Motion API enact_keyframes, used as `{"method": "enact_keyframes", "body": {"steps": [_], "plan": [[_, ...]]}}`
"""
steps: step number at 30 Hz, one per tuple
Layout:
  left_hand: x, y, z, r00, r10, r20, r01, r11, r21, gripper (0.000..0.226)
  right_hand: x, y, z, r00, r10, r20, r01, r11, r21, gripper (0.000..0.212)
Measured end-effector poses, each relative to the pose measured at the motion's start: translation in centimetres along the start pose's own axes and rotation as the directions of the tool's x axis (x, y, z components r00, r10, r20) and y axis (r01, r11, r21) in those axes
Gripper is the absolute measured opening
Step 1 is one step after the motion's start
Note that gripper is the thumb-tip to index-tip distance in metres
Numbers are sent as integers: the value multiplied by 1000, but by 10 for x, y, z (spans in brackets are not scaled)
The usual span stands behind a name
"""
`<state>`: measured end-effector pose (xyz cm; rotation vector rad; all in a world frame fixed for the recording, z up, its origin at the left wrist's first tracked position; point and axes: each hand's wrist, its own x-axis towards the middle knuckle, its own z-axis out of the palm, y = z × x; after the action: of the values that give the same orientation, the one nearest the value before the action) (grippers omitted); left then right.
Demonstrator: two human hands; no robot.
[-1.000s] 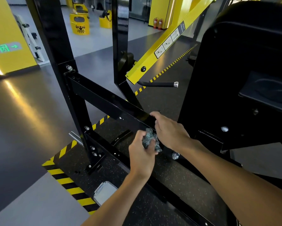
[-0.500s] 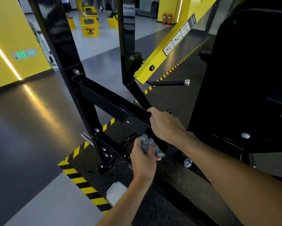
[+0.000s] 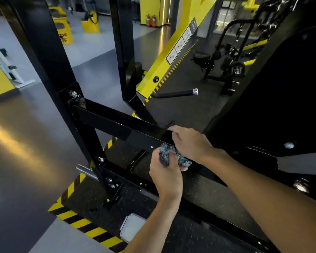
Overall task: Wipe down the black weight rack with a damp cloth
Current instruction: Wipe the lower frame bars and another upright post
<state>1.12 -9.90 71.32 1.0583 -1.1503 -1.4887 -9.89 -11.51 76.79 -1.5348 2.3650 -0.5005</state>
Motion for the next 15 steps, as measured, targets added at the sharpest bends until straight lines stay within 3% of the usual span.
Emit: {"method": "enact_keyframes", "body": {"steps": [3,7,12,15], "plan": [[-2,1,-1,999,-3,38,4,1000,-23,14,-4,-3,1,1000,19,7,-19,997,-80,38],[9,-11,-8,980,-182,-75,177,982,-67,11,-4,-4,1,1000,-5,-8,4,993,-116,35],[7,-2,-4,998,-55,-43,53,998,-32,15,-3,-1,3,999,-42,-27,37,986,-162,35],[16,-8,-8,980,-153,-130,143,986,-81,14,-3,1,5,998,-63,-27,58,986,-157,35]]}}
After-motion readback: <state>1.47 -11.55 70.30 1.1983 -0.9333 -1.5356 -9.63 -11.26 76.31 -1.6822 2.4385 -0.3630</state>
